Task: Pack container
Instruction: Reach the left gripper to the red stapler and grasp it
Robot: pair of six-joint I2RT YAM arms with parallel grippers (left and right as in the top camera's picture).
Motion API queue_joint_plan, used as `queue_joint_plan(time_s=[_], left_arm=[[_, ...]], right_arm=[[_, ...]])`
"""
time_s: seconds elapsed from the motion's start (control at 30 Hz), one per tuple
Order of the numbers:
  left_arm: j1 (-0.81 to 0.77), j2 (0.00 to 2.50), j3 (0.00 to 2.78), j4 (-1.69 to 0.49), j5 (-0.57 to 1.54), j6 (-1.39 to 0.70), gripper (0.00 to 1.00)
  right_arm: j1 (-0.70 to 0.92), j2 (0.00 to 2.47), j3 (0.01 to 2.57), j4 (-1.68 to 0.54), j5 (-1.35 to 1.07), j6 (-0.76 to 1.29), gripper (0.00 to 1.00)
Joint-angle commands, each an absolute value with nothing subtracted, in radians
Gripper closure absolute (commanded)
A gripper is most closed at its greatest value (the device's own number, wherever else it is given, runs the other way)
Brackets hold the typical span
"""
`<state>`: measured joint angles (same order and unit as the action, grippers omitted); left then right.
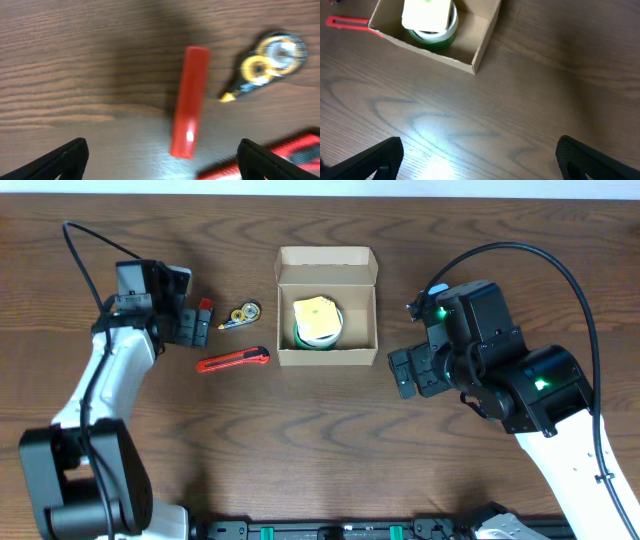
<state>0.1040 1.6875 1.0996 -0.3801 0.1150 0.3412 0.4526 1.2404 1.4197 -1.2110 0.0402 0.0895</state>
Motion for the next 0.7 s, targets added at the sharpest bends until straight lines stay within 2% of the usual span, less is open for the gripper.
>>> queue_joint_plan(time_s=[0.0,0.5,0.53,0.67], left_arm=[[0.113,1.735,1.128,-0.359,0.105,0.402,0.05],[0.109,1.844,1.128,-0.292,0.164,0.416,0.0],[0.107,1.847,1.128,-0.292,0.184,0.416,0.06],[0.089,1.86,1.128,-0.284,0.184,0.416,0.09]], right_arm=[[0.446,1.23,1.419,-1.212,0.041,0.073,0.01],[0.446,1.23,1.419,-1.212,0.041,0.073,0.01],[0.446,1.23,1.419,-1.212,0.041,0.073,0.01],[0.445,1.23,1.419,-1.212,0.041,0.073,0.01]])
